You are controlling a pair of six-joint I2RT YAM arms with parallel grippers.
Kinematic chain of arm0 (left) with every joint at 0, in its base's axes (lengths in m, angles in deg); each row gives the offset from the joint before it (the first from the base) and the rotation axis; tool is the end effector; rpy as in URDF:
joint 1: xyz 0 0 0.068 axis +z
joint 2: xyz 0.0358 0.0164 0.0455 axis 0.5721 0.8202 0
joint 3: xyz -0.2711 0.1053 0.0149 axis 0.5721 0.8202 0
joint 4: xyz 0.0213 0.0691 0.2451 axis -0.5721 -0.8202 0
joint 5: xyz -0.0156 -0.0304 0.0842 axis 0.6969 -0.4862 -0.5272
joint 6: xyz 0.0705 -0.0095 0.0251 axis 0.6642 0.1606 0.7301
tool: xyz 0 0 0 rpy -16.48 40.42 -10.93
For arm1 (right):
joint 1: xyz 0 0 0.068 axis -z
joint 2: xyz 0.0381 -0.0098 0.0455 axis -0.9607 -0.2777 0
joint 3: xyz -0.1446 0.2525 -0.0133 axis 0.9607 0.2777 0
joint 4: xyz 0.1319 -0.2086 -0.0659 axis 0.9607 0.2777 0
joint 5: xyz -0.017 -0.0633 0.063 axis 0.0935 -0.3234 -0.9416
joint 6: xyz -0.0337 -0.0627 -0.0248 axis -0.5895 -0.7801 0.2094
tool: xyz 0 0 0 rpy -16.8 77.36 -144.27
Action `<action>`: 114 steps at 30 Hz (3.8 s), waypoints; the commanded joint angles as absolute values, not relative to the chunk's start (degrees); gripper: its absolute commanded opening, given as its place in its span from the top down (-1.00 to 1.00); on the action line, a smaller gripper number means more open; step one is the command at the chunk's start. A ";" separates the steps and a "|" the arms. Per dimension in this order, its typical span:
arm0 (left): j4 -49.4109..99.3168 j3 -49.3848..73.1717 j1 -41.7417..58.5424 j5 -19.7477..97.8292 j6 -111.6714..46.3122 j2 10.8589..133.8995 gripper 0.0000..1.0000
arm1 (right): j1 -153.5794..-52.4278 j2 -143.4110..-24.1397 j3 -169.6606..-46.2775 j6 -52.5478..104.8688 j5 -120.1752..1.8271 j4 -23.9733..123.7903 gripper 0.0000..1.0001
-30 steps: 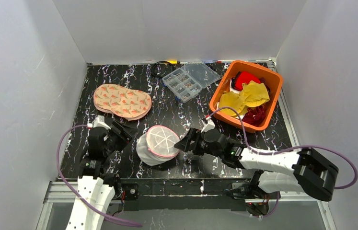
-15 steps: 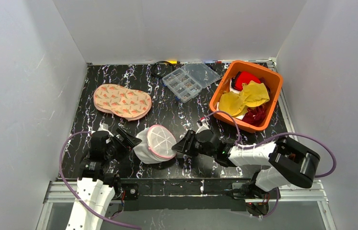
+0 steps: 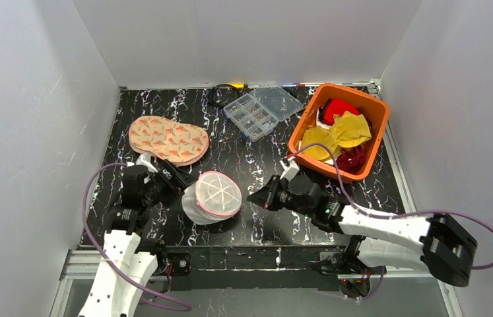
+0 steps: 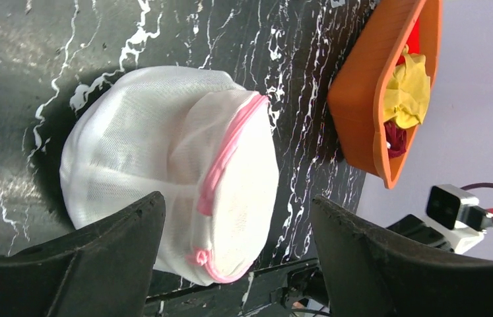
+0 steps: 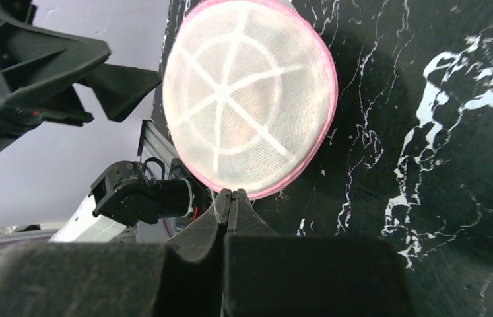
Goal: Unzip the laundry bag and remove the bra
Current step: Pick up the laundry bag at the center of the board, then place the laundry bag at the center of the board, then pick up the laundry bag at the center of the board.
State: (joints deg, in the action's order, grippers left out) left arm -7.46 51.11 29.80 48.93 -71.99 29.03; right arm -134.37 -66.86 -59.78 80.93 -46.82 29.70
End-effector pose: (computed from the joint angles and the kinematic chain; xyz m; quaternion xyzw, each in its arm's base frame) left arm 0.1326 -0.0315 0.2613 -0.2585 0.8164 -0.3541 0.3759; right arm 0.1302 0.2194 0.2332 0.0321 0.8034 0.5033 0.3164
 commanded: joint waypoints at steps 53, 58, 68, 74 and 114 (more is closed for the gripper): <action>51.80 63.67 -18.03 12.48 -96.89 45.85 1.00 | -134.29 -33.98 -63.87 65.94 -37.46 58.97 -0.94; 60.30 66.48 -27.30 -0.17 -95.55 49.93 1.00 | -134.25 -33.69 -61.02 67.64 -37.94 60.85 -0.94; 53.92 73.91 -31.11 -8.53 -96.62 39.57 0.90 | -134.27 -30.24 -46.13 84.24 -34.41 54.65 -0.90; 51.61 76.95 -31.88 -8.68 -98.65 37.15 0.82 | -134.20 -36.50 -42.51 88.77 -34.80 40.56 -0.89; 10.07 46.32 0.57 51.82 -59.06 50.05 -0.05 | -134.27 -35.58 -55.38 64.99 -55.89 50.38 -0.88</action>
State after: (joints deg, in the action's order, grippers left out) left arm 6.86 48.62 -0.28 44.45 -60.41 47.89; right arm -134.32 -35.58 -53.66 67.75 -51.37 54.66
